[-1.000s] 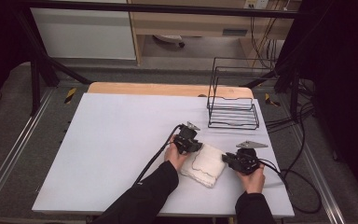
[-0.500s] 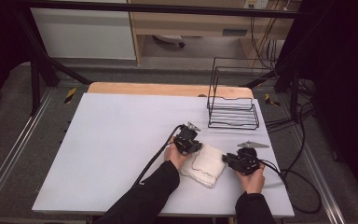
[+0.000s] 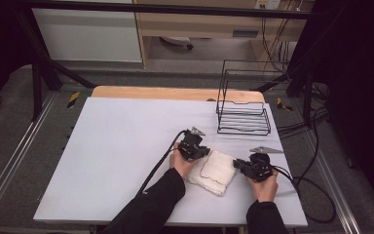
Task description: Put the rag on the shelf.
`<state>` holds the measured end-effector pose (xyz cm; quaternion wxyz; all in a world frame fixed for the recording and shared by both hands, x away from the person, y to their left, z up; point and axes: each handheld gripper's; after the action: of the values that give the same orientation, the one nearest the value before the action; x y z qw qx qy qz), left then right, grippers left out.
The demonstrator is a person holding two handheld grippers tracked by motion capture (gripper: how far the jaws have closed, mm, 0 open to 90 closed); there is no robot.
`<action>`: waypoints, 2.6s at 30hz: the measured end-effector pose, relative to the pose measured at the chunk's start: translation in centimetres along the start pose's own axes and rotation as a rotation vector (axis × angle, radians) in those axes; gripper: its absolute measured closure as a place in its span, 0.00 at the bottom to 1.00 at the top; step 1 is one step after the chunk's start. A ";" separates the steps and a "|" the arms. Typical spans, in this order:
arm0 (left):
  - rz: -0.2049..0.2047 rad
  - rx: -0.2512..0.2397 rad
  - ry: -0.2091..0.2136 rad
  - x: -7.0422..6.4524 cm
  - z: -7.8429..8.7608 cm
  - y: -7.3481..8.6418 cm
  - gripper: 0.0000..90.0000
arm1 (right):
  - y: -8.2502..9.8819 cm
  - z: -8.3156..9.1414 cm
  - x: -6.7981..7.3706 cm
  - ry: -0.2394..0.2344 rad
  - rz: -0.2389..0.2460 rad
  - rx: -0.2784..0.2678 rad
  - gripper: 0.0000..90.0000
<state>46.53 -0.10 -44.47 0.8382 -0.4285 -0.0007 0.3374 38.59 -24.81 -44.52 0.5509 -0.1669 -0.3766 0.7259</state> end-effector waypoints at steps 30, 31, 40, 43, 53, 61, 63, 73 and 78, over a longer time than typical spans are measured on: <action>-0.068 -0.258 0.023 -1.6 6.4 1.2 0.92 | -1.4 3.0 2.1 -0.040 0.121 -0.214 0.90; -0.065 -0.268 0.025 -1.6 6.6 1.2 0.92 | -1.5 3.1 2.2 -0.040 0.126 -0.223 0.90; -0.069 -0.342 0.032 -2.2 8.5 1.4 0.92 | -2.1 4.1 3.0 -0.048 0.153 -0.288 0.90; -0.080 -0.362 0.031 -2.6 9.0 1.4 0.92 | -2.3 4.4 3.1 -0.049 0.157 -0.305 0.90; -0.095 -0.414 0.016 -3.1 10.2 1.2 0.93 | -2.8 5.5 3.9 -0.046 0.191 -0.377 0.91; -0.107 -0.480 0.010 -3.8 11.5 0.5 0.93 | -3.5 6.6 4.4 -0.041 0.210 -0.430 0.91; -0.111 -0.487 0.008 -3.9 11.7 0.4 0.93 | -3.8 6.9 4.6 -0.041 0.208 -0.445 0.91; -0.130 -0.557 -0.005 -4.5 12.9 -0.6 0.93 | -4.6 8.0 5.0 -0.044 0.213 -0.510 0.91; -0.136 -0.572 -0.001 -4.8 13.1 -1.0 0.93 | -5.1 8.6 4.9 -0.037 0.212 -0.539 0.91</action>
<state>39.55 6.17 -34.11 0.7040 -0.6463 -0.1248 0.2666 34.68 -22.83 -34.28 0.4008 -0.3325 -0.5464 0.6559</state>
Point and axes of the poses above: each handheld gripper's, and its own axes: z roughly backward along the jaws, y roughly out of its underside, x roughly to its left, and after that the axes turned 6 degrees about y, right-handed
